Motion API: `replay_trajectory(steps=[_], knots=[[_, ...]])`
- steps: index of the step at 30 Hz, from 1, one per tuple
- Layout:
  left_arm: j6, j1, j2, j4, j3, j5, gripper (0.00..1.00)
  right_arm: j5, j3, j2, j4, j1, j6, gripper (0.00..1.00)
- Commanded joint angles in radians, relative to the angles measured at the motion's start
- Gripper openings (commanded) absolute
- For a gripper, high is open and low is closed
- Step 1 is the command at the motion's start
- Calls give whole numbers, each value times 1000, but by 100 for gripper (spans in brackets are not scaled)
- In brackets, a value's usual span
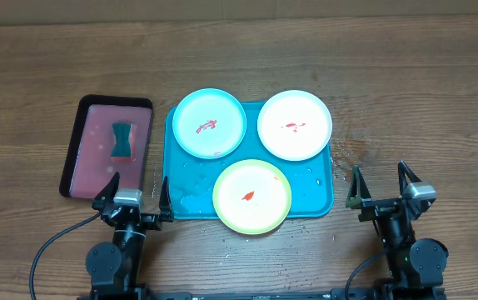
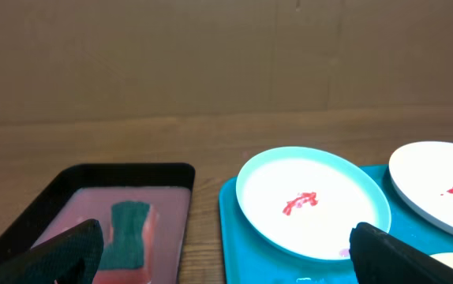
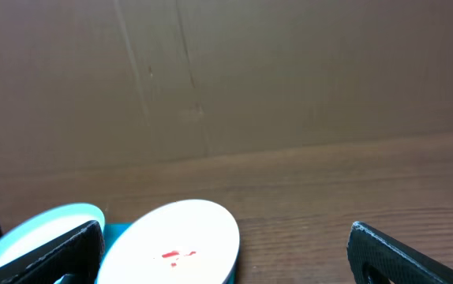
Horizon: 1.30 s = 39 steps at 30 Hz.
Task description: Clean dirty plates on tray and stack at the side
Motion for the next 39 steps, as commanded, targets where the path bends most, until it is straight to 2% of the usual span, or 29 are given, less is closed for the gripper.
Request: replay_trajectory(steps=[1, 8, 17, 23, 29, 31, 34, 39], knots=[[-28, 0, -8, -33, 26, -66, 100, 16, -10, -9, 8, -2, 87, 100], [-27, 0, 95, -159, 178, -113, 100, 20, 64, 41, -50, -2, 95, 100], [-27, 0, 441, -332, 454, -120, 100, -14, 336, 328, -216, -2, 94, 100], [-27, 0, 661, -491, 674, -117, 100, -92, 603, 584, -452, -2, 95, 100], [-33, 0, 803, -743, 857, -100, 100, -110, 857, 793, -730, -2, 94, 100], [-36, 0, 827, -826, 888, -86, 100, -138, 902, 841, -764, -2, 94, 100], [-36, 0, 829, -860, 892, -16, 100, -208, 917, 871, -750, -2, 90, 100], [-36, 0, 829, -809, 892, 2, 100, -287, 918, 909, -705, -1, 90, 100]])
